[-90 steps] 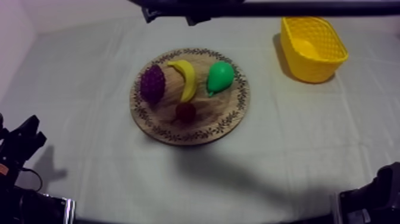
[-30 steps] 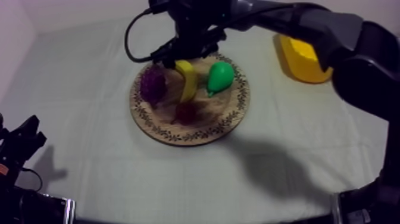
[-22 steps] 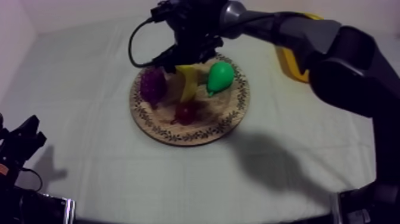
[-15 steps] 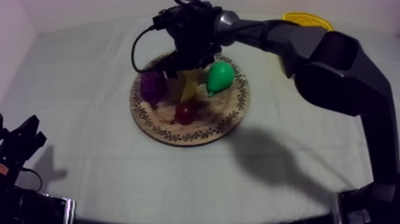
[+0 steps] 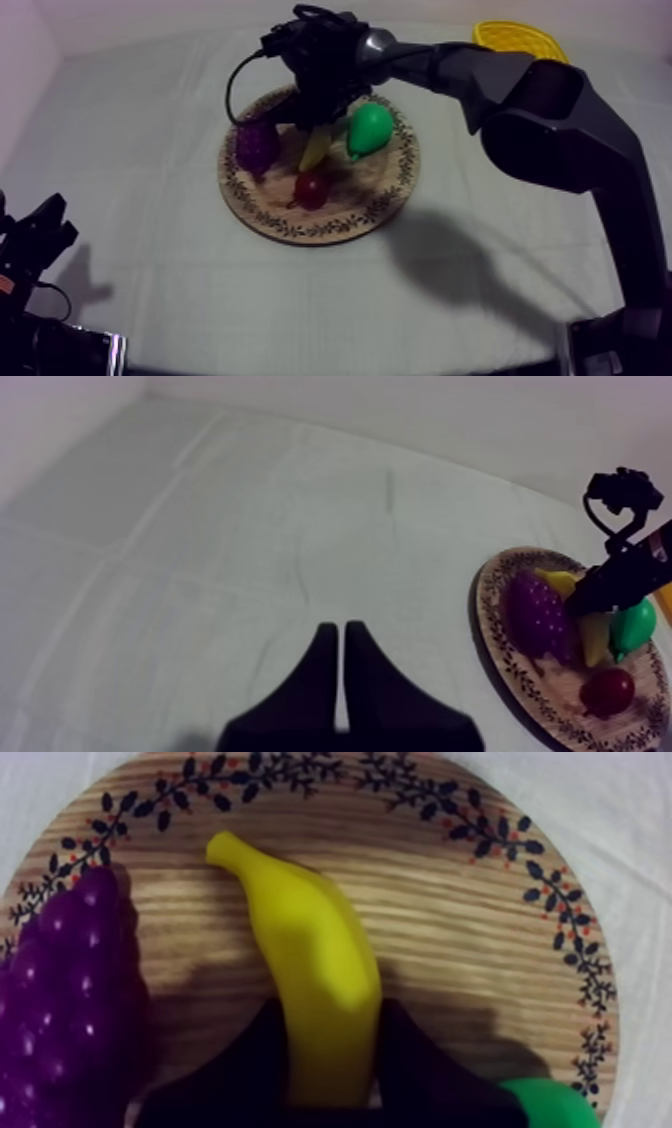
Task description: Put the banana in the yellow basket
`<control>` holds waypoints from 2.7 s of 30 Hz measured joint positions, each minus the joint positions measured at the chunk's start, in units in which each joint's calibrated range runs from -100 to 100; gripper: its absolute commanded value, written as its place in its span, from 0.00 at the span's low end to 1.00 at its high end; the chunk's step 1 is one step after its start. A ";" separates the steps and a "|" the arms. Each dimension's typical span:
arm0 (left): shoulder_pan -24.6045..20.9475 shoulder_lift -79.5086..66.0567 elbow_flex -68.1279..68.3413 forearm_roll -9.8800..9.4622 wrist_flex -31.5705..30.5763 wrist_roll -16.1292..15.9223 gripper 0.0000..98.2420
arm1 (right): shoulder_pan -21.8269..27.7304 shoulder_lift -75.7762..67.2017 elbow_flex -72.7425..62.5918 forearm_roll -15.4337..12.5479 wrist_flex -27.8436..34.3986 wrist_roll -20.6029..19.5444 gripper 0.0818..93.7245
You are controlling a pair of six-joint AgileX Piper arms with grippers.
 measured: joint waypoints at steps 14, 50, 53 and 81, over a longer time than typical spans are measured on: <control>0.00 0.00 0.00 0.00 -0.02 0.00 0.00 | -0.22 -13.25 9.13 0.13 1.72 0.24 0.07; 0.00 0.00 0.00 0.00 0.00 0.00 0.00 | 19.97 -64.54 47.28 8.06 -11.70 6.34 0.07; 0.00 0.00 0.00 0.00 0.00 0.00 0.00 | 22.18 -63.35 49.09 7.80 -14.50 7.18 0.07; 0.00 0.00 0.00 0.00 0.00 0.00 0.00 | 29.76 -34.80 39.42 6.49 -24.33 7.31 0.07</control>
